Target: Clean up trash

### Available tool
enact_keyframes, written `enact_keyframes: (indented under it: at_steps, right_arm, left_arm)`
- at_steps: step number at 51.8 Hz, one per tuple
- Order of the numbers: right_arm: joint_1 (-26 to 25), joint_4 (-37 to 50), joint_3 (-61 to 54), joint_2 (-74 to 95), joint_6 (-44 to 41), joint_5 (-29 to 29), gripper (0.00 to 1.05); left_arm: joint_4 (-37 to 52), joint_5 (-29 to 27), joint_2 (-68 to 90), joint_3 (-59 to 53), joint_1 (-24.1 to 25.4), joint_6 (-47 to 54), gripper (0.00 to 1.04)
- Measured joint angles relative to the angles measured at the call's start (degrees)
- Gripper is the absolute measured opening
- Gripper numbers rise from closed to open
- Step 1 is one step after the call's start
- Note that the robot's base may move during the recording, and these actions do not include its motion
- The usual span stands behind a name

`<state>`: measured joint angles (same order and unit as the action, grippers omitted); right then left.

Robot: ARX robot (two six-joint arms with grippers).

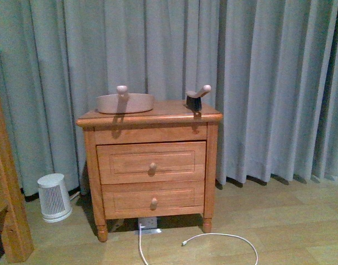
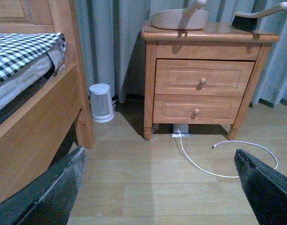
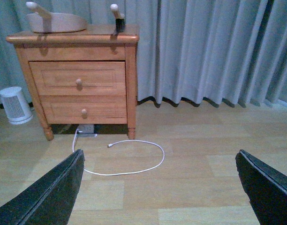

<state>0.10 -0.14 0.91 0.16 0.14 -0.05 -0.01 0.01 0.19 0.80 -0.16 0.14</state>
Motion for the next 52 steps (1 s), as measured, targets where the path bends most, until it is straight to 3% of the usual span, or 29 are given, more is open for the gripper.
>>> enact_keyframes:
  at_steps: [52]
  right_arm:
    - [0.0,0.0,0.0,0.0,0.0,0.0,0.97]
  left_arm:
    - [0.0,0.0,0.0,0.0,0.0,0.0,0.97]
